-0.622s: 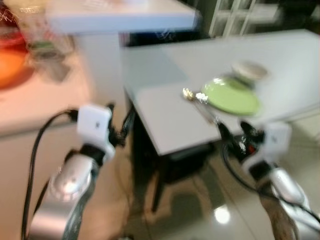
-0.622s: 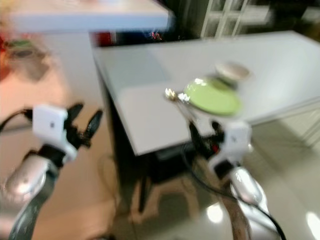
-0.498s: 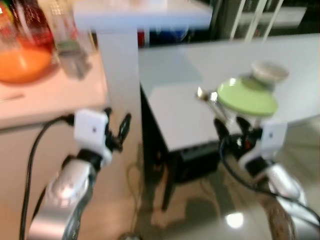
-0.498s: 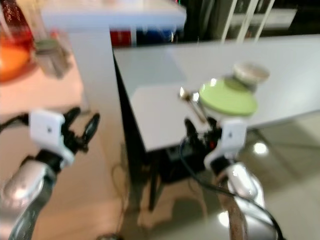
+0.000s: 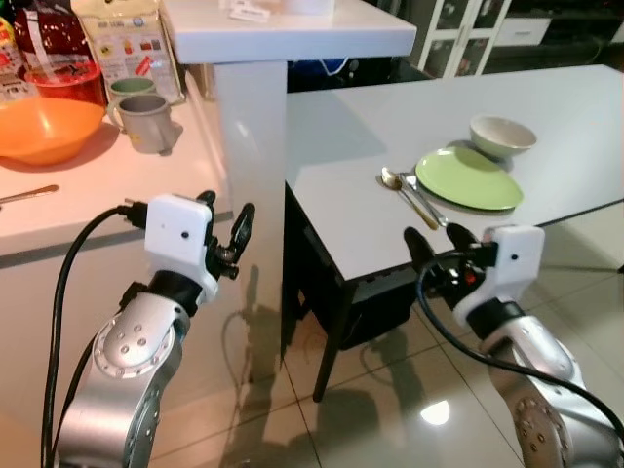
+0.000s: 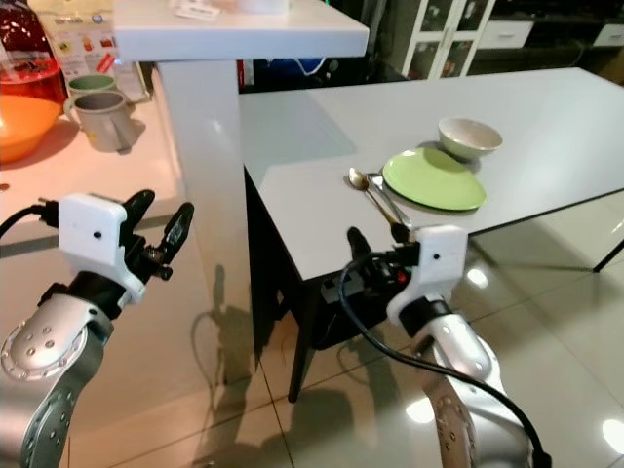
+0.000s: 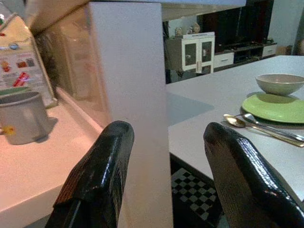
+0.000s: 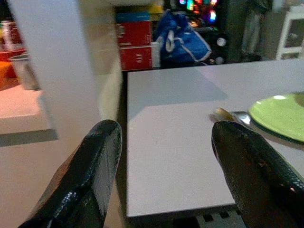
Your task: Setting the table
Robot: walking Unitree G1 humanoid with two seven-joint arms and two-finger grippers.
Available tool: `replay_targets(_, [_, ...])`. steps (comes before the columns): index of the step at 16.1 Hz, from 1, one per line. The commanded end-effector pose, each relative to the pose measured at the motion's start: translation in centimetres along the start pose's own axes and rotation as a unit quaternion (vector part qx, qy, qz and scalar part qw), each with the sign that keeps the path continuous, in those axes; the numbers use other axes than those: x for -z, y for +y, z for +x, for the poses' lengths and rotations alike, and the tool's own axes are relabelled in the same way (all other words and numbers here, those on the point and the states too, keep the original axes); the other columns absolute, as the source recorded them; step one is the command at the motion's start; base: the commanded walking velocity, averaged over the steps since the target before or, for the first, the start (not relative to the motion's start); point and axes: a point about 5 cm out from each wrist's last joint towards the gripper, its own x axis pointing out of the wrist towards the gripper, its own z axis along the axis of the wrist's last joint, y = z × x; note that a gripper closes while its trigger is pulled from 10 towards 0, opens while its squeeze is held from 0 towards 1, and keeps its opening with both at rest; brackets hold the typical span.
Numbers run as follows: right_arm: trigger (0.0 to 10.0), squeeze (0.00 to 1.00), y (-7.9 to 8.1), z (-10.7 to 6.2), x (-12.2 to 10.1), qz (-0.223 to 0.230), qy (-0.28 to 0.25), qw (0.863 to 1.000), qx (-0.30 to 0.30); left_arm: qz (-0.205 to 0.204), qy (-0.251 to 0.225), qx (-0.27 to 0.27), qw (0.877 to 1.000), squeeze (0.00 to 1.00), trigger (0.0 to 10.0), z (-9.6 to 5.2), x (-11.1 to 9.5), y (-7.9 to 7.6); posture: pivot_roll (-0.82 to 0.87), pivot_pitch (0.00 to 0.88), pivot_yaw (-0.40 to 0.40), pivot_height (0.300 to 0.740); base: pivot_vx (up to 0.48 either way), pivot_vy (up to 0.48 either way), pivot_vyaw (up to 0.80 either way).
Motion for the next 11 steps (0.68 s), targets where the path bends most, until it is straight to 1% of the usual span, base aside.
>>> replay_targets(1, [10.0, 0.00, -0.2, 0.3, 0.0, -0.005, 0.006, 1.000, 0.000, 0.002, 0.000, -0.001, 1.000, 0.00, 10.0, 0.1, 0.1, -0.2, 0.08, 0.000, -0.031, 0.740, 0.000, 0.281, 0.00])
replay_targets(4, [10.0, 0.00, 0.0, 1.0, -0.1, -0.016, 0.008, 1.000, -0.004, 0.005, 0.001, -0.002, 1.000, 0.00, 10.0, 0.6, 0.3, -0.3, 0.09, 0.000, -0.030, 0.740, 0.000, 0.280, 0.00])
replay_targets(9, [10.0, 0.00, -0.1, 1.6, -0.3, -0.019, 0.002, 1.000, -0.002, 0.010, 0.000, -0.003, 1.000, 0.00, 10.0, 0.7, 0.3, -0.2, 0.09, 0.000, -0.029, 0.740, 0.000, 0.285, 0.00])
replay_targets(10, [10.0, 0.00, -0.1, 1.6, -0.2, -0.020, 0.004, 1.000, 0.000, 0.011, 0.000, -0.003, 1.000, 0.00, 10.0, 0.8, 0.3, -0.2, 0.09, 0.000, -0.029, 0.740, 0.000, 0.285, 0.41])
replay_targets(11, [10.0, 0.00, -0.2, 1.7, -0.1, -0.022, 0.005, 1.000, 0.004, 0.012, 0.000, -0.003, 1.000, 0.00, 10.0, 0.8, 0.3, -0.2, 0.09, 0.000, -0.029, 0.740, 0.000, 0.285, 0.80])
